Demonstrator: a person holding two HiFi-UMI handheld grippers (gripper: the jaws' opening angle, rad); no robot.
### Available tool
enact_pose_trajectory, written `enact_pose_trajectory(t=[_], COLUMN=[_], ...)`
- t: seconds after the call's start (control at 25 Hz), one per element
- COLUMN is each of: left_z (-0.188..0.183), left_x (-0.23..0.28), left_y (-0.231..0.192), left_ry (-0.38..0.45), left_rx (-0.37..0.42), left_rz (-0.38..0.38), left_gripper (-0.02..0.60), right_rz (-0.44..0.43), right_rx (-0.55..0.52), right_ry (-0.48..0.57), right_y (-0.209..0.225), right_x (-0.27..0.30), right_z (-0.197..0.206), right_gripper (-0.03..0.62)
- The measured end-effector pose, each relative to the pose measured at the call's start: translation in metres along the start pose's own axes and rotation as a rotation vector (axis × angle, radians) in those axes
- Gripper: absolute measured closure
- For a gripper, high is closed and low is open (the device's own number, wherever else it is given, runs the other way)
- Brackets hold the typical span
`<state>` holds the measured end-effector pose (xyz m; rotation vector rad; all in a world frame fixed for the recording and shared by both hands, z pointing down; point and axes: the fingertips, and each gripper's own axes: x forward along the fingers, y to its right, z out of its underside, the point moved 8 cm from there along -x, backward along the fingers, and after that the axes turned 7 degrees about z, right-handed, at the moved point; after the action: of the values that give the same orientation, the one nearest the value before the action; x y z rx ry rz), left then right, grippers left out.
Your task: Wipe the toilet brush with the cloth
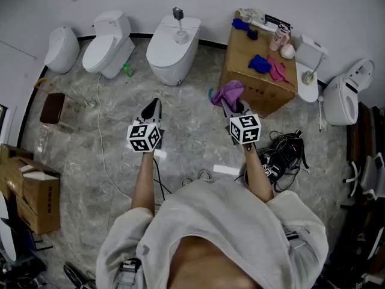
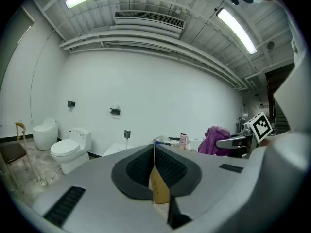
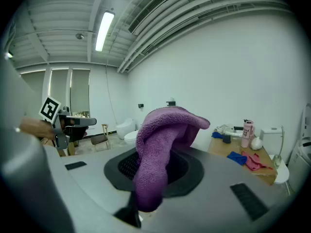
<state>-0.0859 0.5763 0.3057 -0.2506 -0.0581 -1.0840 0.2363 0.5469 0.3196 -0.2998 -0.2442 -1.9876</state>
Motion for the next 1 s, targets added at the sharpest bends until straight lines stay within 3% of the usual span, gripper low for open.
enact_pose_trajectory(t=[1.0], left_z=[0.009], left_x=[0.037], left_y=[0.030], left_ry=[-0.017], left_rx=[-0.001], left_rz=[-0.048], left_gripper=[0.558], right_rz=[-0.079], right_rx=[-0.053], right_ry=[0.020], right_y=[0.035], right_x=[0.015], right_z=[0.004], right_gripper=[0.503])
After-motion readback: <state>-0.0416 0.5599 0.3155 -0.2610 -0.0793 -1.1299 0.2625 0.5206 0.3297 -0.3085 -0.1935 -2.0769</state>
